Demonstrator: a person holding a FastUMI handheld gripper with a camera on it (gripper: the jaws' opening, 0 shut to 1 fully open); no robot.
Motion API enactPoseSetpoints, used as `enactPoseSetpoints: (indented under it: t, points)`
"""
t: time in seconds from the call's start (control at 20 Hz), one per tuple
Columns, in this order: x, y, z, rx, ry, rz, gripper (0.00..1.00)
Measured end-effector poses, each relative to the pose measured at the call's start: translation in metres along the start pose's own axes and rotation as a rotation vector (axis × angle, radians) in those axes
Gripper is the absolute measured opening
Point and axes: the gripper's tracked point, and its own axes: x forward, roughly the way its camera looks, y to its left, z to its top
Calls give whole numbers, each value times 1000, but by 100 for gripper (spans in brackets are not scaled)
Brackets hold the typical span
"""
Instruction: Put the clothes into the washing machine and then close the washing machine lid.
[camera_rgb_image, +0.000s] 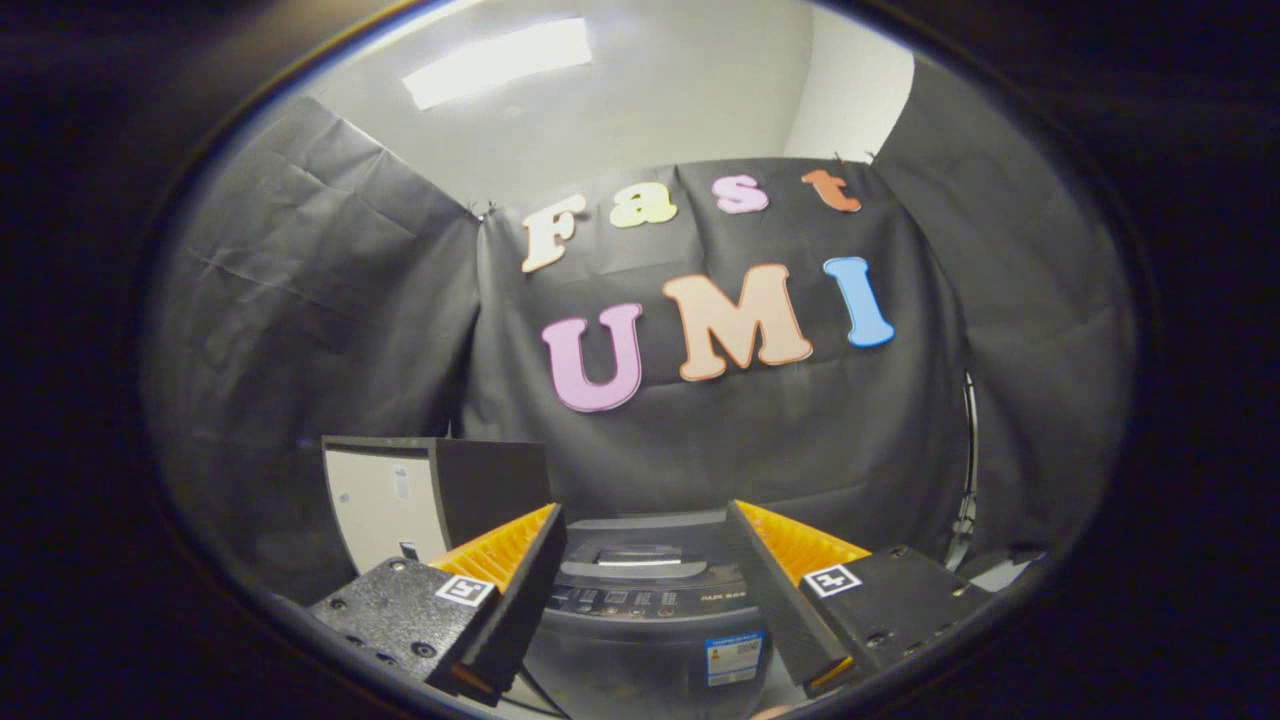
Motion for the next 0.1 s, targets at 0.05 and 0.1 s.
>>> enactPoseSetpoints:
  t: [0.05,0.1]
  points:
    - [-4,-6,-27,-3,28,-9,97]
    - [-12,-9,-52,-11,71,-18,97]
